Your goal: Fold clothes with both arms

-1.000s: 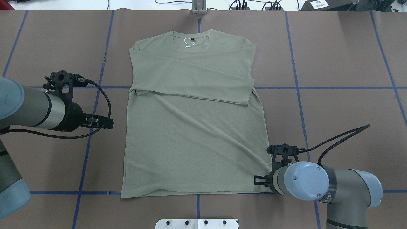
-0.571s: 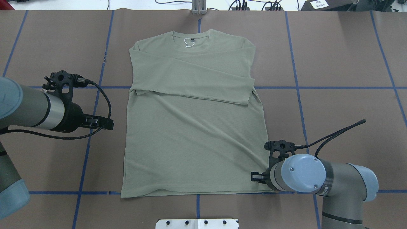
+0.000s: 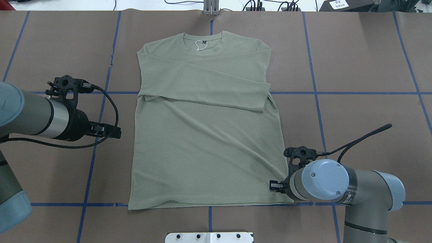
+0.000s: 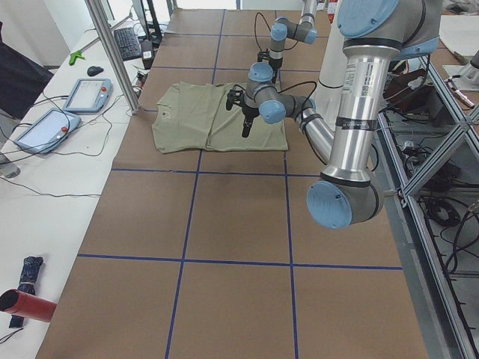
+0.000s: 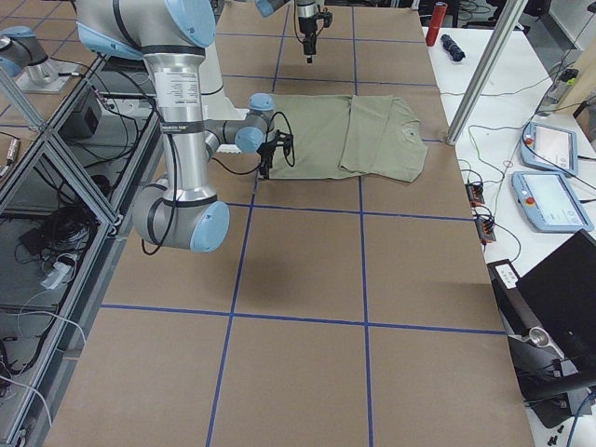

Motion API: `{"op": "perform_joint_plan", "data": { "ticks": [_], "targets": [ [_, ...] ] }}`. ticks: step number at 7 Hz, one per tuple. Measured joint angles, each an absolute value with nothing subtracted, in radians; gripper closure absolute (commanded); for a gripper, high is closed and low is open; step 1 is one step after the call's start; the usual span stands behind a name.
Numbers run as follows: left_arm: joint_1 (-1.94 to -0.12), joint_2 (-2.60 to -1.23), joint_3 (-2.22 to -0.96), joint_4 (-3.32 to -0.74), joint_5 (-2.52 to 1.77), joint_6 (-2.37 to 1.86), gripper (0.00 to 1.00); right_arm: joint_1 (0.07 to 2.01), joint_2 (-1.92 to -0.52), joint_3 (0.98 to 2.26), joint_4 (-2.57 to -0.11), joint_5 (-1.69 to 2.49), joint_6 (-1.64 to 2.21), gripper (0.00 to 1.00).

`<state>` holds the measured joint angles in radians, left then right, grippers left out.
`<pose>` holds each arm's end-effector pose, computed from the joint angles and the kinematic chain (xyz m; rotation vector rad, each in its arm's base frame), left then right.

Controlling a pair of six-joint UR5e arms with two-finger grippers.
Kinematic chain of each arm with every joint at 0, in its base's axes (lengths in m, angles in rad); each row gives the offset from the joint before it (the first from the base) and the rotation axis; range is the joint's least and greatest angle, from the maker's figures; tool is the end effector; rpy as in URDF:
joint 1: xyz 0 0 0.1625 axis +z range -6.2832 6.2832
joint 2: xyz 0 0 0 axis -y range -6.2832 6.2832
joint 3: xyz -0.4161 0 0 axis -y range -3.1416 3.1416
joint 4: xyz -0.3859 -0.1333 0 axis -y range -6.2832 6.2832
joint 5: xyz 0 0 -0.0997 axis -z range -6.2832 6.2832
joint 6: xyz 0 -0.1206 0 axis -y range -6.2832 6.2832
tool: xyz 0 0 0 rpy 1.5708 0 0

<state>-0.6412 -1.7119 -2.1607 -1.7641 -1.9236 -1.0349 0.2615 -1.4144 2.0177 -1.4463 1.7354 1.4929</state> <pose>0.3428 -0.3702 0.3054 0.2352 0.9413 0.0661 -0.4886 -0.2483 0.3771 -0.0324 -0.7426 0.1152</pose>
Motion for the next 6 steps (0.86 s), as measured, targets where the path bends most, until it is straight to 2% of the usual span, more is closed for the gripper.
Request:
{"op": "perform_joint_plan", "data": {
  "ticks": [1,2,3,4,5,6],
  "targets": [
    [-0.641,-1.712,-2.162,-1.764,-1.924,-1.037,0.00,0.262,-1.419,2.019,-1.447,1.736,1.494,0.36],
    [-0.640,-1.712,-2.164,-1.764,-1.924,-1.045,0.00,0.262,-1.424,2.021,-1.448,1.737,1.494,0.50],
    [-0.639,-1.712,-2.167,-1.764,-1.925,-1.055,0.00,0.262,-1.426,2.021,-1.448,1.738,1.496,0.76],
    [-0.639,-1.713,-2.170,-1.763,-1.925,-1.061,0.00,0.262,-1.427,2.022,-1.448,1.738,1.498,0.96],
    [-0.639,-1.712,-2.174,-1.761,-1.925,-1.064,0.00,0.262,-1.429,2.023,-1.448,1.737,1.500,1.00],
    [-0.639,-1.712,-2.175,-1.760,-1.925,-1.064,0.00,0.262,-1.430,2.025,-1.447,1.734,1.501,1.00]
  ]
}}
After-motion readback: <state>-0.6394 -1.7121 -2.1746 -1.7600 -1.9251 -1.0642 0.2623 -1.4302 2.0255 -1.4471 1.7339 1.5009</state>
